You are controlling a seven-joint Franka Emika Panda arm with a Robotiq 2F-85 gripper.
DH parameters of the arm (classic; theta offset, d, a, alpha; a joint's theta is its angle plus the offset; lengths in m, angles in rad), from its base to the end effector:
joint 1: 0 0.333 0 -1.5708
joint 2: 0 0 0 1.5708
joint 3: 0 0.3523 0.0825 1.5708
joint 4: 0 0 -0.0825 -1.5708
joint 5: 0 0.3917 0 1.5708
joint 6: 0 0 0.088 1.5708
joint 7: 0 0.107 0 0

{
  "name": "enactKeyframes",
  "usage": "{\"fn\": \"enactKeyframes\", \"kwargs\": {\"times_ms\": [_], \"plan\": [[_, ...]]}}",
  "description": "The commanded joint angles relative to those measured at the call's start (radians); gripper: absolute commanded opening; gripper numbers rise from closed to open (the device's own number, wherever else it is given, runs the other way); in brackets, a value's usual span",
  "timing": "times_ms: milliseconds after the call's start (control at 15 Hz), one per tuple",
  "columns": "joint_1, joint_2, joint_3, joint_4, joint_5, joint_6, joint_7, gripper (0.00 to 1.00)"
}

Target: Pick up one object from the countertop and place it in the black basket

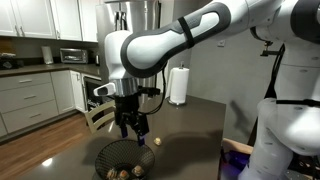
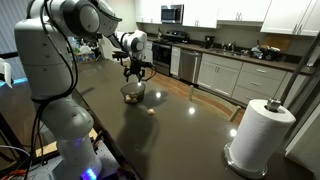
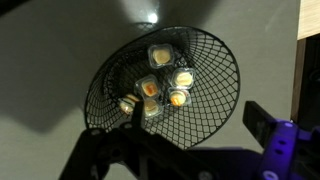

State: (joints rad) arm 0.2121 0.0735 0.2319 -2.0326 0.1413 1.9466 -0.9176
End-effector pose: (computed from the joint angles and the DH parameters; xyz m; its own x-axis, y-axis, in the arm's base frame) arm 0.4999 0.2461 0.4316 0.2687 0.9631 0.0118 0.9421 -0.2602 -0.2116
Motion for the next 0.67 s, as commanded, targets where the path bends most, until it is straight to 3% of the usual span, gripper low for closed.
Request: {"fn": "enactKeyframes", "kwargs": {"times_ms": [0, 600], "plan": [[-0.006, -0.004, -0.001, 0.006, 0.011, -0.009, -0.004, 1.00], [-0.002, 0.001, 0.001, 0.003, 0.000, -0.003, 0.001, 1.00]]}}
